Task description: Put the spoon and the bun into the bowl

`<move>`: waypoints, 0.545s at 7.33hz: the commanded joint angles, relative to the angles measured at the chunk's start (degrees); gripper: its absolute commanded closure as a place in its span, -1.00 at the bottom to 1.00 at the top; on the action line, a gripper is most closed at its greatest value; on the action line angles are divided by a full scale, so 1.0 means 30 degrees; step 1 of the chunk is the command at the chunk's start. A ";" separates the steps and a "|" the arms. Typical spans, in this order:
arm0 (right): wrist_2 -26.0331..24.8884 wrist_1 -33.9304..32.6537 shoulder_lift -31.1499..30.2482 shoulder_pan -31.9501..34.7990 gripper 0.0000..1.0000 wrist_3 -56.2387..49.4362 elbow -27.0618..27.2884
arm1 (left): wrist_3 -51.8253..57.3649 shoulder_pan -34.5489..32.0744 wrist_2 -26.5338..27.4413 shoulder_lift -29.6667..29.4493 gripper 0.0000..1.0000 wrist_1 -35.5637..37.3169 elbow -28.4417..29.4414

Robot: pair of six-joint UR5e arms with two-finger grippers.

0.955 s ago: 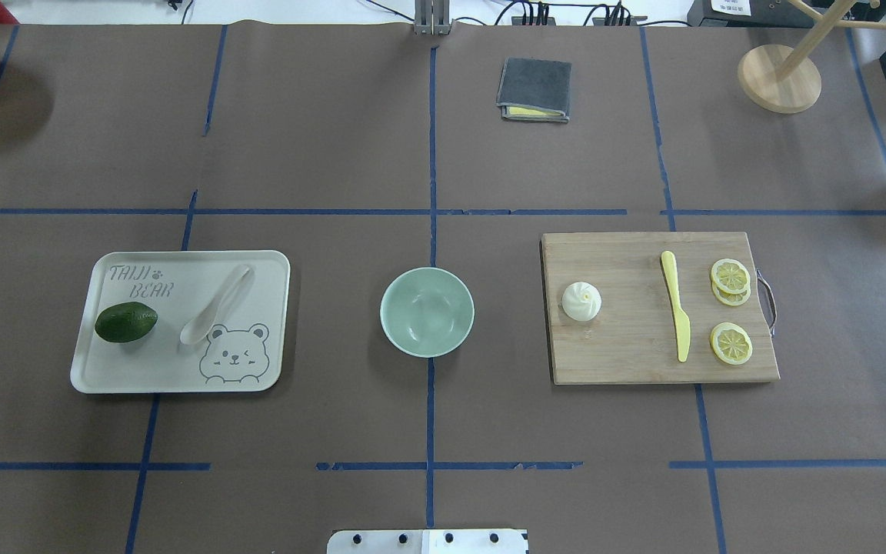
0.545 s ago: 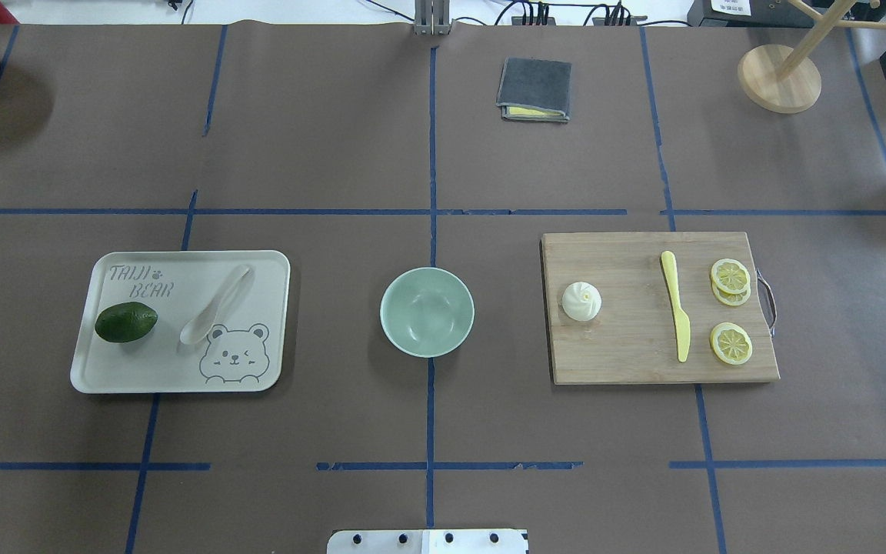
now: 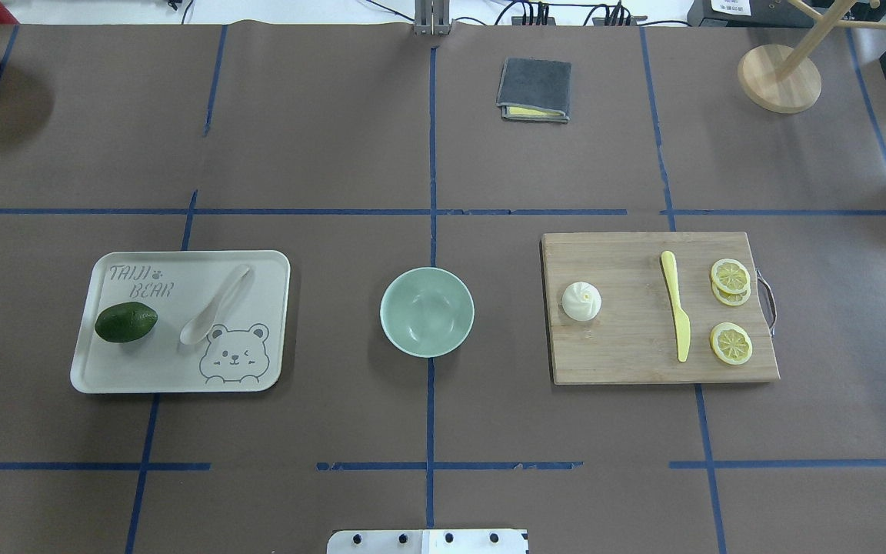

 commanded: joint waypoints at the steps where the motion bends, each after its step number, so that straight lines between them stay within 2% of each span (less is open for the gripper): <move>1: -0.0038 0.2383 0.0086 -0.0081 -1.00 0.0027 -0.0033 | -0.0068 0.0055 -0.0464 -0.0162 -1.00 -0.4650 0.0198; 2: 0.0020 0.2388 0.0115 -0.0081 -1.00 0.0056 -0.0034 | -0.0155 0.0113 -0.0464 -0.0221 -1.00 -0.7229 0.0170; 3: 0.0020 0.2388 0.0058 -0.0081 -1.00 0.0027 -0.0034 | -0.0098 0.0316 -0.0493 -0.0251 -1.00 -0.8067 0.0199; 4: 0.0020 0.2388 0.0086 -0.0081 -1.00 0.0027 -0.0150 | -0.0127 0.0783 -0.0377 -0.1469 -1.00 -0.8887 0.0460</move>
